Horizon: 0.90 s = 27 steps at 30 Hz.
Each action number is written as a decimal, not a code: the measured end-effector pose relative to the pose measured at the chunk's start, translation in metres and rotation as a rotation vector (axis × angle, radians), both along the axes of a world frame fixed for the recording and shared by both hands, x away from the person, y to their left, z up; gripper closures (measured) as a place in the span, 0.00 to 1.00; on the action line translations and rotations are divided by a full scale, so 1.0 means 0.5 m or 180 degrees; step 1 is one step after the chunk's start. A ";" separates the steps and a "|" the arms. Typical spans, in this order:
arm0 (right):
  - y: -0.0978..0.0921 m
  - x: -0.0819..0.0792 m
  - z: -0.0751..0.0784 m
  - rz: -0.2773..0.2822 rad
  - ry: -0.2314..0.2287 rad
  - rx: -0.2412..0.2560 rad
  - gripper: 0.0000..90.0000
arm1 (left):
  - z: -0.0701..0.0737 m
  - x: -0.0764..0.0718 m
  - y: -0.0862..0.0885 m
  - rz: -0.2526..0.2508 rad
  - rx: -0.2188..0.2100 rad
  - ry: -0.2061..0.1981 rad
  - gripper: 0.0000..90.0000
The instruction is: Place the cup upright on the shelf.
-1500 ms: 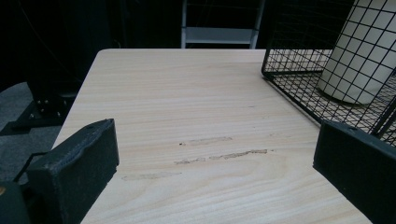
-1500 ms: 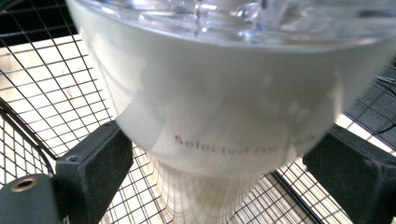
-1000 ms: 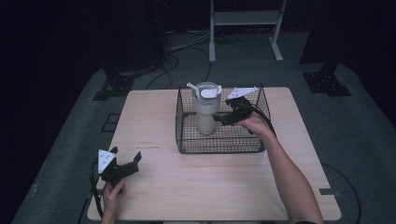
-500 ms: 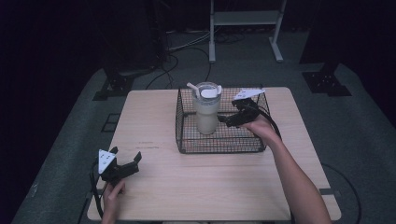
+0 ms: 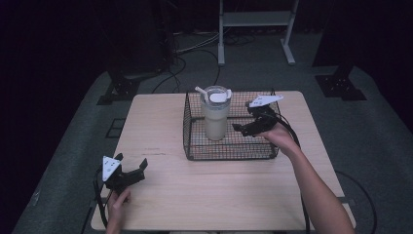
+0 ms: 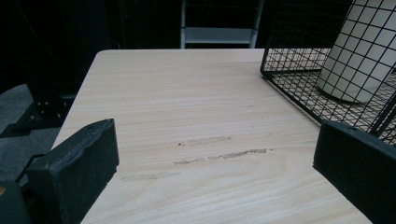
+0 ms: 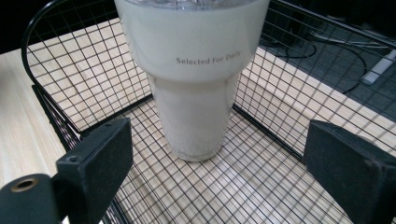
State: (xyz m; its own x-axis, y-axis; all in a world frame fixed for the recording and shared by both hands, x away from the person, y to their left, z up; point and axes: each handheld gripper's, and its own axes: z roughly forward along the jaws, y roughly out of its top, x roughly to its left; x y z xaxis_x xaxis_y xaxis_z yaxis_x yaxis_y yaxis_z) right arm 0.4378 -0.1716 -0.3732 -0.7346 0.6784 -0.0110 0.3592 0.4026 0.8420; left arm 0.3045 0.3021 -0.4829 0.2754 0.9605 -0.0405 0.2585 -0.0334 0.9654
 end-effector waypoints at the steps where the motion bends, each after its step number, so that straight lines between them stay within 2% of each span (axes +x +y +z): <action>1: -0.003 -0.003 -0.001 -0.0014 0.0003 -0.0009 0.09 | 0.000 0.000 0.000 -0.0001 0.0003 -0.0001 0.00; 4: -0.012 -0.010 -0.002 -0.0036 0.0053 -0.0016 0.09 | 0.000 0.000 -0.001 -0.0001 0.0007 0.0005 0.00; 27: -0.044 -0.073 -0.004 0.0067 0.0027 -0.0037 0.09 | 0.000 0.002 0.000 0.0009 -0.0014 0.0017 0.00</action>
